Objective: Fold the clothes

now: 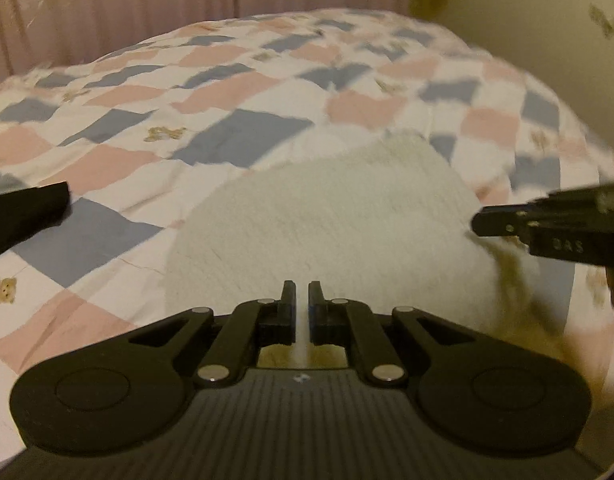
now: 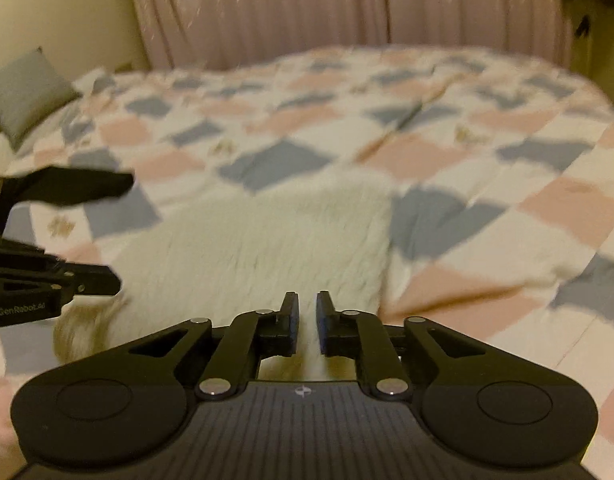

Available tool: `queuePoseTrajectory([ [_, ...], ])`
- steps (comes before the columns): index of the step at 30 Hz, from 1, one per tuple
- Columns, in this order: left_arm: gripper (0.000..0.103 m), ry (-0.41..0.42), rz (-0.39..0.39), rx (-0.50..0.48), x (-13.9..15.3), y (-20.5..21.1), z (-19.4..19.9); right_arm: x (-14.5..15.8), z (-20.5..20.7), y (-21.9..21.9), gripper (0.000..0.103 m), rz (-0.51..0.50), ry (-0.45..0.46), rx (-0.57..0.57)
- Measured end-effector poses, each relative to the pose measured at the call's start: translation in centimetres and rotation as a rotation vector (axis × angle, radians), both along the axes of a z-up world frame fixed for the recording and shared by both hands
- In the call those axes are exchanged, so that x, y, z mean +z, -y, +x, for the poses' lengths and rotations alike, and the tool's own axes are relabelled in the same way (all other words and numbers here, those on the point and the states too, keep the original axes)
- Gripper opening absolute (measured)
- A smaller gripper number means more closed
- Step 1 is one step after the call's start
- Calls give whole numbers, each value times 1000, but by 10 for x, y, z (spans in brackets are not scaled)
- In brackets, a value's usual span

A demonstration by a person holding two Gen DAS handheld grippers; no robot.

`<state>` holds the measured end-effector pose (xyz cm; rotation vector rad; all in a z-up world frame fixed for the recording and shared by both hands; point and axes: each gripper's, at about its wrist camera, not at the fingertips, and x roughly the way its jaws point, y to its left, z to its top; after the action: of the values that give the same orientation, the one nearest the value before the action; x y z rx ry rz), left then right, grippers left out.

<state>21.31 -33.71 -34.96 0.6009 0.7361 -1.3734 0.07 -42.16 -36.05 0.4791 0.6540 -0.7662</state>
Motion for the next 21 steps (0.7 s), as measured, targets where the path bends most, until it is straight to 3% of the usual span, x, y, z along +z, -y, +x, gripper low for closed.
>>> queuePoseTrajectory([
  [2,6,-11,18,37,-2,11,11,-6,5,9,16,-6,-19,-10],
  [4,6,15,93,68,-14,26,15,-12,10,19,16,-11,-38,-20],
  [6,6,30,159,96,-29,37,17,-33,18,29,15,36,-106,7],
  [8,6,28,175,110,-39,41,15,-48,23,29,16,32,-136,24],
  [17,5,41,178,115,-44,40,13,-58,24,32,16,50,-144,21],
  [21,5,31,158,121,-36,37,14,-47,23,29,16,38,-137,7],
])
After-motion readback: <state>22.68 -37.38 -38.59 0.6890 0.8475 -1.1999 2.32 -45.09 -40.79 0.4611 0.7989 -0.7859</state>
